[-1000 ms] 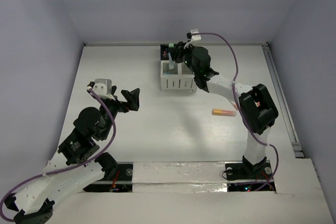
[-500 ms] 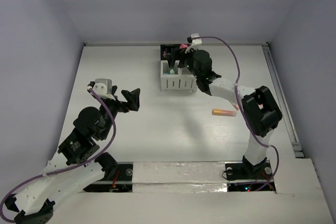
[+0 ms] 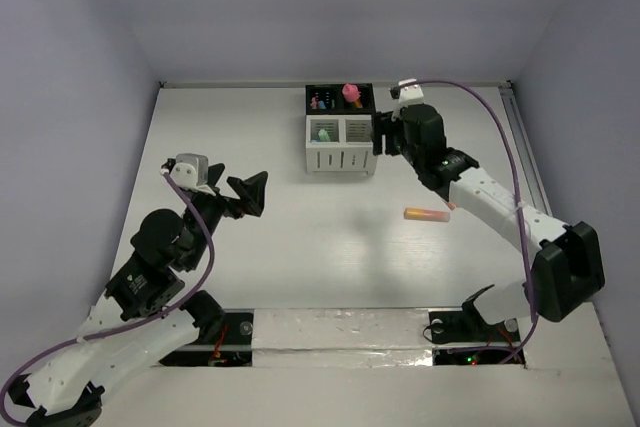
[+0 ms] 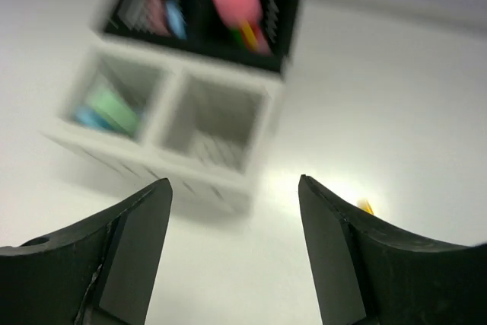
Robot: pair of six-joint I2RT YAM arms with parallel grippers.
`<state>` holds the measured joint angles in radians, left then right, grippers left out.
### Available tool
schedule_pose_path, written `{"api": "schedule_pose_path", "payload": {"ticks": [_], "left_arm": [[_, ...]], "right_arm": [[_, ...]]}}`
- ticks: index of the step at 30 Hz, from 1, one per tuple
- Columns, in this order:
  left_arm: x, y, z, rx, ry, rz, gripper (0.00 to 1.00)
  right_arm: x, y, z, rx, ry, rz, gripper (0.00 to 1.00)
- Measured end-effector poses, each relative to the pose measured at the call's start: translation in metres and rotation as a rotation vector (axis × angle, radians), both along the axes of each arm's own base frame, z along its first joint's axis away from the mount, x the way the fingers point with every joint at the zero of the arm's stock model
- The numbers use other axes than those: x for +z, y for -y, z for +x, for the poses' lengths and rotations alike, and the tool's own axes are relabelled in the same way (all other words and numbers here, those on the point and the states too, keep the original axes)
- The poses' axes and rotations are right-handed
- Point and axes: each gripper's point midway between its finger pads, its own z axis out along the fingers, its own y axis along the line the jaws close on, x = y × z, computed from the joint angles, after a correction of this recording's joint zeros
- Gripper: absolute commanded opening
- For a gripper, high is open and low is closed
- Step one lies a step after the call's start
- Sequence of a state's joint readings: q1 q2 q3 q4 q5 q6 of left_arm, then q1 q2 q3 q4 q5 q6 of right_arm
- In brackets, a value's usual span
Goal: Sort the stationery into containers
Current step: Pick up the pen from the center of the board.
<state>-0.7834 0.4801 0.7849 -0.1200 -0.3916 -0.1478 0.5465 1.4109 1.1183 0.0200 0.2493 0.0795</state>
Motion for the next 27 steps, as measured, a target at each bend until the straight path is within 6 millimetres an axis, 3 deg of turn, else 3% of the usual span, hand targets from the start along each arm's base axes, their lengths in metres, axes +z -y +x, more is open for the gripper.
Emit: {"api": "schedule_pose_path", "payload": {"ticks": [5, 12, 19, 27], "left_arm": [[0.005, 0.002, -0.005, -0.027, 0.016, -0.018, 0.99], [0.008, 0.006, -0.009, -0.061, 0.024, -0.032, 0.99], [0.01, 0.008, -0.011, -0.079, 0.03, -0.039, 0.99], [0.01, 0.008, -0.012, -0.083, 0.03, -0.04, 0.99]], "right_arm": [[-0.085, 0.057, -0.035, -0.103, -0.39, -0.241, 0.77], [-0.151, 0.093, -0.078, -0.051, -0.769, -0.566, 0.81], [-0.186, 0.098, -0.114, 0.135, -0.945, -0.679, 0.83], [-0.225, 0.109, -0.121, 0.241, -1.038, -0.697, 0.79]]}}
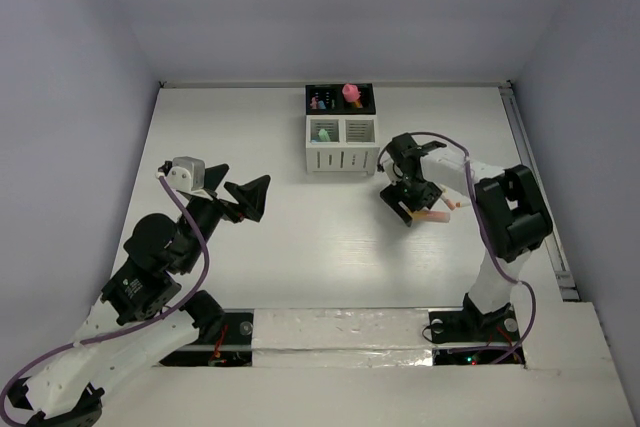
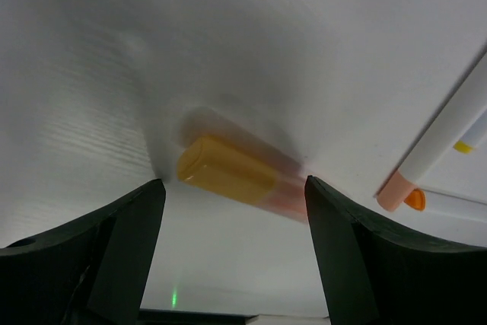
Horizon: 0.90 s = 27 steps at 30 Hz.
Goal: Sort the stationery into containers
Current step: Pick up the pen from the center of the board.
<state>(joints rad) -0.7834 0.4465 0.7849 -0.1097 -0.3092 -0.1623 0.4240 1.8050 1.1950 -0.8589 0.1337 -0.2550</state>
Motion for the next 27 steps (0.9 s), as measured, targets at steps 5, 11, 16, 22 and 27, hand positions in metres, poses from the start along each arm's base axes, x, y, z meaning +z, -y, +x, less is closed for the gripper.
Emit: {"api": "schedule_pose_path", "payload": {"ticks": [5, 11, 16, 22, 27], "left_arm": [[0.0, 0.0, 0.0, 0.001, 0.0, 0.0, 0.99], [0.0, 0.0, 0.0, 0.002, 0.0, 0.0, 0.99], [0.0, -0.001, 0.001, 0.005, -0.001, 0.0, 0.99], [-0.001, 0.0, 0.001, 0.005, -0.004, 0.003, 0.99], [-0.003, 0.002, 0.003, 0.005, -0.011, 0.01, 0.99]], "right_arm": [[-0.01, 0.007, 0.006, 0.006, 0.003, 0.037, 0.77], [-0.012, 0.002, 0.01, 0.003, 0.01, 0.081, 0.2], [-0.013, -0.002, 0.011, -0.04, 0.024, 0.106, 0.06], [-0.011, 0.001, 0.011, -0.131, 0.082, 0.107, 0.0], [0.008, 0.001, 0.014, -0.199, 0.175, 0.136, 0.0]]}}
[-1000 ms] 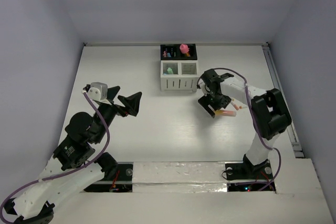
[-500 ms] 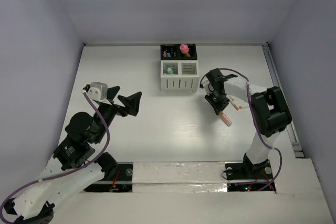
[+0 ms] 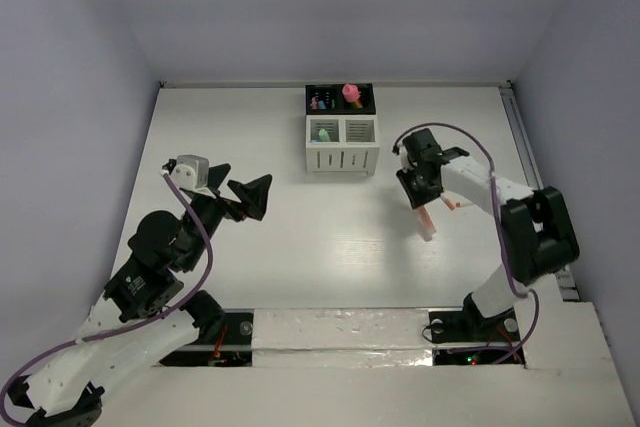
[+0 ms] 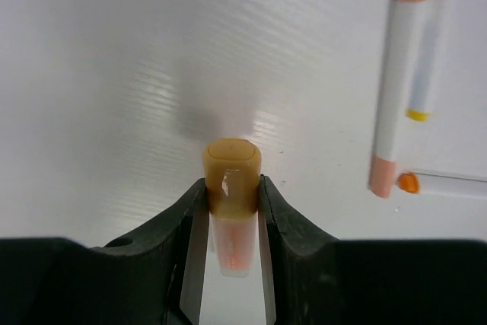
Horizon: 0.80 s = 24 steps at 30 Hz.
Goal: Sort the stationery into containers
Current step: Pick up the pen from the center of the board, then place the pen in the storage box.
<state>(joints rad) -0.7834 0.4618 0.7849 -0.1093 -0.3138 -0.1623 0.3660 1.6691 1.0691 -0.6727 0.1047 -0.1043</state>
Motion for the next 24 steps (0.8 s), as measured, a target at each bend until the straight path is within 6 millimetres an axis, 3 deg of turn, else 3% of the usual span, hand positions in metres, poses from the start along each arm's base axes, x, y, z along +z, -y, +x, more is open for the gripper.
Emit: {"api": "schedule_pose_path", "payload": {"ticks": [3, 6, 10, 12, 17, 24], "left_arm": [[-0.002, 0.001, 0.001, 0.0, -0.006, 0.006, 0.99], [-0.002, 0.001, 0.001, 0.001, -0.006, 0.006, 0.99], [-0.002, 0.0, 0.003, 0.008, -0.008, 0.008, 0.99], [-0.003, 0.001, 0.004, 0.01, -0.011, 0.011, 0.99], [-0.007, 0.001, 0.007, 0.02, -0.021, 0.02, 0.99], [-0.008, 0.0, 0.008, 0.029, -0.025, 0.024, 0.99]], "right_arm": [[0.042, -0.01, 0.015, -0.027, 0.15, 0.084, 0.0], [0.097, -0.038, 0.037, -0.008, 0.34, 0.247, 0.0], [0.166, -0.104, 0.06, 0.101, 0.563, 0.505, 0.0], [0.189, -0.136, 0.069, 0.147, 0.625, 0.613, 0.0], [0.22, -0.192, 0.102, 0.191, 0.724, 0.815, 0.0], [0.226, -0.225, 0.144, 0.168, 0.833, 0.933, 0.0]]}}
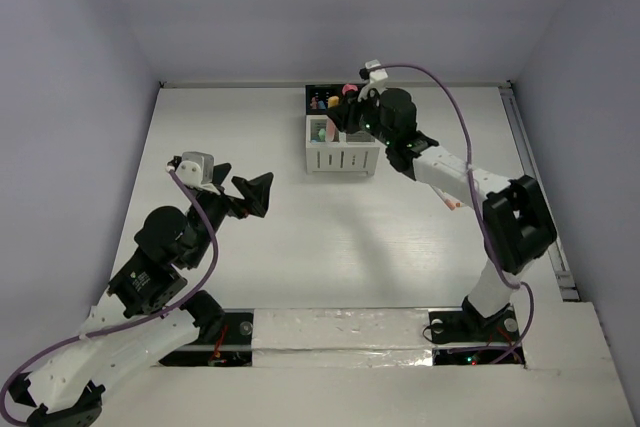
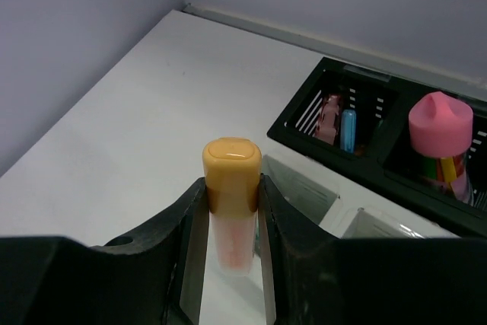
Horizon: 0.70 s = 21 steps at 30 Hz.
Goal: Sort the stationery into containers
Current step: Place the pen in the storage box.
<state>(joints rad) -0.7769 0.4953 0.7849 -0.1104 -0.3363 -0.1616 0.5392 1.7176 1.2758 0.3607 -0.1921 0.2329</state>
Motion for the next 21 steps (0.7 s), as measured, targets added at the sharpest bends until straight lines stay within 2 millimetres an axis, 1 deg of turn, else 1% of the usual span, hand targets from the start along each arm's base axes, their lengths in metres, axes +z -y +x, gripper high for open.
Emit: {"api": "schedule_pose_path", "payload": {"ticks": [4, 7, 16, 19, 21], "left_arm": [[0.0, -0.001, 0.0, 0.003, 0.0, 0.0, 0.99], [0.0, -0.002, 0.001, 0.009, 0.0, 0.0, 0.99], [0.0, -0.003, 0.002, 0.014, 0.0, 0.0, 0.99], [0.0, -0.003, 0.002, 0.015, -0.001, 0.001, 0.99], [0.0, -0.004, 0.003, 0.018, -0.001, 0.001, 0.99]], "right_arm": [[-0.008, -0.011, 0.012, -0.017, 0.024, 0.0, 0.0], [-0.015, -0.012, 0.017, -0.033, 0.034, -0.015, 0.0], [-0.026, -0.014, 0.026, -0.065, 0.079, -0.061, 0.05], [-0.031, -0.016, 0.029, -0.076, 0.085, -0.084, 0.1], [-0.036, -0.016, 0.032, -0.085, 0.089, -0.101, 0.2]]}}
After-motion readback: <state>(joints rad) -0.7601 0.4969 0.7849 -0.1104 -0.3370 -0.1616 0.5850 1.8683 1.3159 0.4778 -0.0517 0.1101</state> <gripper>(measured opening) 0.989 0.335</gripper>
